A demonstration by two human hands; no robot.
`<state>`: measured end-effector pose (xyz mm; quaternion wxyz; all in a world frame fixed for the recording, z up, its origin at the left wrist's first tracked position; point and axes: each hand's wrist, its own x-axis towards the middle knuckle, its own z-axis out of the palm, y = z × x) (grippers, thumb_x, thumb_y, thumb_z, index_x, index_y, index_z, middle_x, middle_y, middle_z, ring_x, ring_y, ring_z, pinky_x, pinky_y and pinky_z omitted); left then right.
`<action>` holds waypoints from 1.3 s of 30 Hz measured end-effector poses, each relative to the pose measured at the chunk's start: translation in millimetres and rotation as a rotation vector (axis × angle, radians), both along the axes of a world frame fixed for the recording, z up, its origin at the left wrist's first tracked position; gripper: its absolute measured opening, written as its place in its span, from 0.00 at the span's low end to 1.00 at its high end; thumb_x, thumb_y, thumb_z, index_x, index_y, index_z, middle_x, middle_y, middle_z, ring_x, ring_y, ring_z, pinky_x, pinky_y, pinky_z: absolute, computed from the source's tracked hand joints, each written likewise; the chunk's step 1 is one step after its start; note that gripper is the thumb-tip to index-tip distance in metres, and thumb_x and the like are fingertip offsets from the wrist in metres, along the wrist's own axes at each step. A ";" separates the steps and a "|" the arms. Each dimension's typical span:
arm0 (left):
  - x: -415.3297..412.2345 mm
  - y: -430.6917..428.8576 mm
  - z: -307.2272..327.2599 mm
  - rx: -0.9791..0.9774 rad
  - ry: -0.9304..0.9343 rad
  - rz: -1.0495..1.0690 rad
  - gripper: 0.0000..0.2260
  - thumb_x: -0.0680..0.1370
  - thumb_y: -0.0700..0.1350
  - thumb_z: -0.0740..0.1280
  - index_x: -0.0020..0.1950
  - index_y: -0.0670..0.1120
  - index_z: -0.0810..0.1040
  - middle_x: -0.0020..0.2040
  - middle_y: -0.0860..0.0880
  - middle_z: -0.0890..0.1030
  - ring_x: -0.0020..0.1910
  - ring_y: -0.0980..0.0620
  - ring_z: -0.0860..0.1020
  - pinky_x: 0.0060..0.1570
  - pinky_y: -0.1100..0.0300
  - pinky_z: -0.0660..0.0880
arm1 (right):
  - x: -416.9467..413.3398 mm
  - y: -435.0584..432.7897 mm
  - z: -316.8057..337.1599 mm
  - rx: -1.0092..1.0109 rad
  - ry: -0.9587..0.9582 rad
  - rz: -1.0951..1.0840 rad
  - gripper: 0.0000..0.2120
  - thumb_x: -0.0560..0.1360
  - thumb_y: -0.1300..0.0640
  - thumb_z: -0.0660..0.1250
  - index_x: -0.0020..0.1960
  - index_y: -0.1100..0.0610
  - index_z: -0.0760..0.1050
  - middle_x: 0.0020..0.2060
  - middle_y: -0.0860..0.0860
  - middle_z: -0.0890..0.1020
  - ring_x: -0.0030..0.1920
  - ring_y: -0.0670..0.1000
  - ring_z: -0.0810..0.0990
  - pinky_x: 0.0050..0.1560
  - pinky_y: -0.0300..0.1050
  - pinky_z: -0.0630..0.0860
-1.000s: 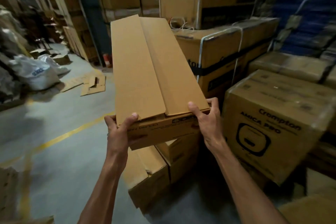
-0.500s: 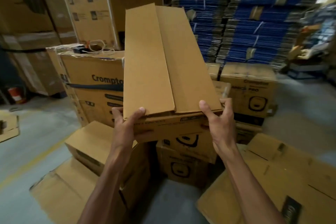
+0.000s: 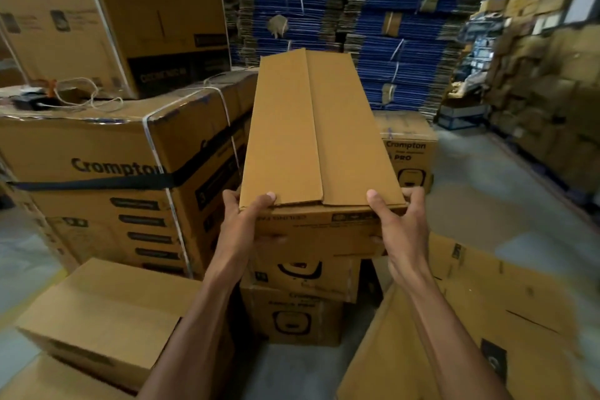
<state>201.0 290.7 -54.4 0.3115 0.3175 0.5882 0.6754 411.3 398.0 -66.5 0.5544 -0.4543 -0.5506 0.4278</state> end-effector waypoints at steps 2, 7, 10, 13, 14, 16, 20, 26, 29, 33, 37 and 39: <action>-22.4 20.1 -0.6 -0.020 -0.012 -0.029 0.21 0.79 0.51 0.71 0.66 0.49 0.64 0.62 0.47 0.73 0.58 0.47 0.80 0.46 0.38 0.83 | -17.3 12.9 0.9 -0.027 -0.013 -0.015 0.17 0.75 0.43 0.73 0.52 0.45 0.66 0.50 0.45 0.81 0.50 0.53 0.82 0.47 0.64 0.83; -79.6 69.9 -0.8 -0.082 -0.017 -0.115 0.23 0.79 0.52 0.72 0.66 0.50 0.63 0.64 0.46 0.73 0.59 0.44 0.81 0.43 0.42 0.84 | -64.3 43.0 6.2 -0.099 -0.039 -0.074 0.18 0.78 0.47 0.72 0.58 0.53 0.66 0.48 0.43 0.77 0.43 0.47 0.78 0.42 0.67 0.83; -108.2 97.5 -3.8 -0.112 -0.042 -0.158 0.25 0.78 0.53 0.72 0.67 0.50 0.63 0.64 0.47 0.72 0.58 0.45 0.81 0.41 0.45 0.84 | -90.8 62.5 5.3 -0.143 -0.065 -0.111 0.19 0.78 0.47 0.71 0.59 0.54 0.65 0.48 0.42 0.75 0.44 0.45 0.76 0.43 0.65 0.84; -130.7 123.5 -8.0 -0.169 -0.074 -0.188 0.26 0.77 0.53 0.73 0.68 0.51 0.63 0.63 0.49 0.72 0.58 0.45 0.80 0.42 0.43 0.84 | -111.4 83.4 1.6 -0.203 -0.103 -0.143 0.19 0.79 0.46 0.70 0.59 0.54 0.66 0.48 0.42 0.75 0.44 0.46 0.76 0.42 0.64 0.84; -135.9 131.5 -9.1 -0.192 -0.082 -0.196 0.26 0.77 0.53 0.73 0.68 0.50 0.63 0.63 0.49 0.72 0.57 0.45 0.80 0.42 0.42 0.84 | -116.5 89.8 -0.5 -0.224 -0.117 -0.149 0.19 0.79 0.46 0.70 0.60 0.54 0.66 0.49 0.43 0.75 0.44 0.46 0.76 0.42 0.64 0.84; -143.0 145.0 -9.8 -0.232 -0.085 -0.207 0.24 0.78 0.52 0.72 0.66 0.50 0.63 0.60 0.51 0.72 0.55 0.47 0.79 0.43 0.40 0.84 | -125.2 102.1 -4.8 -0.257 -0.144 -0.166 0.20 0.79 0.45 0.70 0.62 0.54 0.66 0.49 0.43 0.75 0.45 0.46 0.75 0.42 0.63 0.84; -154.7 171.1 -12.1 -0.238 -0.088 -0.207 0.23 0.79 0.51 0.72 0.66 0.49 0.63 0.57 0.53 0.72 0.51 0.49 0.79 0.41 0.41 0.84 | -139.5 125.2 -10.7 -0.252 -0.163 -0.192 0.19 0.79 0.43 0.69 0.61 0.52 0.67 0.48 0.41 0.75 0.46 0.46 0.76 0.44 0.61 0.84; -166.9 213.8 -10.9 -0.253 -0.107 -0.243 0.26 0.78 0.54 0.73 0.68 0.51 0.62 0.62 0.51 0.72 0.57 0.46 0.79 0.43 0.41 0.84 | -147.3 165.7 -11.5 -0.248 -0.186 -0.203 0.21 0.78 0.40 0.68 0.62 0.50 0.66 0.54 0.47 0.75 0.55 0.54 0.76 0.41 0.57 0.84; -166.5 230.5 -8.4 -0.260 -0.105 -0.258 0.24 0.78 0.55 0.72 0.66 0.51 0.61 0.61 0.51 0.72 0.58 0.46 0.78 0.44 0.41 0.84 | -147.5 187.0 -13.2 -0.225 -0.201 -0.196 0.20 0.78 0.37 0.67 0.61 0.48 0.65 0.51 0.44 0.75 0.57 0.55 0.76 0.43 0.58 0.84; -166.5 247.2 -0.1 -0.315 0.009 -0.232 0.24 0.79 0.59 0.70 0.66 0.54 0.60 0.59 0.54 0.72 0.53 0.53 0.75 0.46 0.41 0.84 | -147.9 209.9 -15.8 -0.190 -0.223 -0.194 0.22 0.72 0.27 0.64 0.54 0.40 0.63 0.51 0.44 0.78 0.58 0.59 0.76 0.50 0.63 0.81; -172.1 259.3 4.1 -0.405 0.103 -0.225 0.32 0.78 0.63 0.68 0.75 0.54 0.59 0.65 0.50 0.70 0.59 0.47 0.74 0.54 0.41 0.81 | -149.1 221.2 -21.8 -0.156 -0.209 -0.196 0.25 0.74 0.27 0.64 0.59 0.43 0.65 0.50 0.45 0.79 0.55 0.58 0.78 0.47 0.54 0.77; -175.5 260.6 1.8 -0.459 0.187 -0.210 0.36 0.77 0.66 0.66 0.78 0.53 0.57 0.68 0.49 0.70 0.65 0.43 0.73 0.56 0.43 0.79 | -149.7 218.3 -29.8 -0.159 -0.097 -0.183 0.26 0.75 0.31 0.65 0.63 0.47 0.67 0.53 0.45 0.78 0.55 0.54 0.77 0.49 0.50 0.72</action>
